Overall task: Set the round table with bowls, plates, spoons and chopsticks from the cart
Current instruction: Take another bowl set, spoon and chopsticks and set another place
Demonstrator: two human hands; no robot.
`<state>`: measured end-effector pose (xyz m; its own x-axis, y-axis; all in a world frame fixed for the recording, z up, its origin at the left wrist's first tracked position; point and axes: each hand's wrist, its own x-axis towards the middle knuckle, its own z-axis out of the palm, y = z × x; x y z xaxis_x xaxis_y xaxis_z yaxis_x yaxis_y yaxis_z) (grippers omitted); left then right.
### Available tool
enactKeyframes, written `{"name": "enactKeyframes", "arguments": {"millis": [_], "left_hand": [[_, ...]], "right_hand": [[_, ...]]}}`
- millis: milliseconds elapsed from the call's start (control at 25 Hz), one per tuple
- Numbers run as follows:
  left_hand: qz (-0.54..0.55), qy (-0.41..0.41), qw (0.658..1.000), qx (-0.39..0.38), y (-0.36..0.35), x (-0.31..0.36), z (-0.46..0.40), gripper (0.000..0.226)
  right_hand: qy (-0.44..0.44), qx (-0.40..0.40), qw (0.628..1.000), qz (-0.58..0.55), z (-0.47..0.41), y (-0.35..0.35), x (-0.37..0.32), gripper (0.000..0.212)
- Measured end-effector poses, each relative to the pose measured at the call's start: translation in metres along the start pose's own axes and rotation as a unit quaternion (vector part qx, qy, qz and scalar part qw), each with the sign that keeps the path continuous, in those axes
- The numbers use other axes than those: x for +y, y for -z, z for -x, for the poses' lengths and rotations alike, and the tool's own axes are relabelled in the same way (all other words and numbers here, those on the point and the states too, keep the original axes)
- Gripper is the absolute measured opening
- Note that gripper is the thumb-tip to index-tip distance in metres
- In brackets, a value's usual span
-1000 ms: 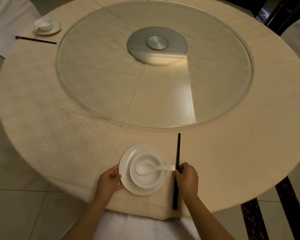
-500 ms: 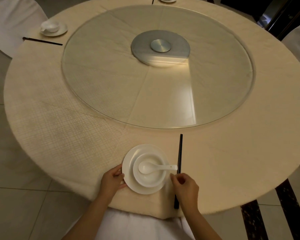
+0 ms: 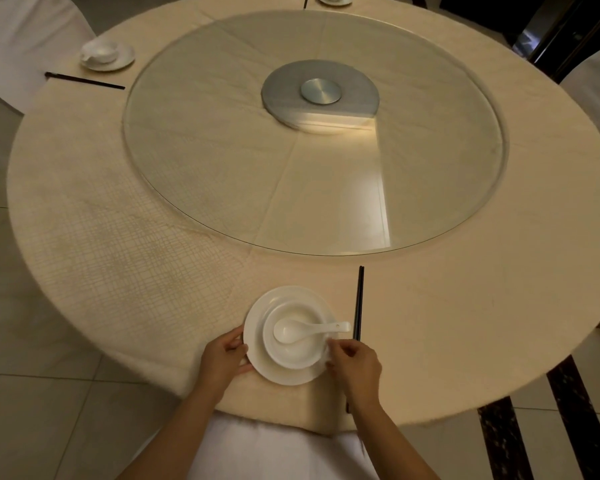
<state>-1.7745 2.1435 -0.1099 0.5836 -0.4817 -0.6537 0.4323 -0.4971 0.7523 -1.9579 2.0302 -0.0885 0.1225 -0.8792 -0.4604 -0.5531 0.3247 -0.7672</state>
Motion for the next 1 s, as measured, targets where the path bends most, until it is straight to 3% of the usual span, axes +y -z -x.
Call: {"name": "enactKeyframes", "arguments": {"millis": [80,200,800,1000], "left_hand": [[0.0,0.005,1.0,0.005,0.0,0.0,0.0,0.042],[-0.004,0.003,1.0,0.006,0.0,-0.001,0.0,0.042],[-0.032,-0.009,0.999,0.002,0.002,-0.001,0.001,0.042],[-0.079,0.005,0.997,0.007,0.013,0.011,0.011,0.053]], "right_hand": [[0.031,0.073,0.994,0.075,-0.004,0.012,0.007,0.008],[0.065,0.037,0.98,0.185,-0.008,0.015,0.015,0.012],[0.071,0.02,0.979,0.19,0.002,0.016,0.022,0.011],[0.057,0.064,0.984,0.155,-0.004,0.035,0.005,0.032]]}}
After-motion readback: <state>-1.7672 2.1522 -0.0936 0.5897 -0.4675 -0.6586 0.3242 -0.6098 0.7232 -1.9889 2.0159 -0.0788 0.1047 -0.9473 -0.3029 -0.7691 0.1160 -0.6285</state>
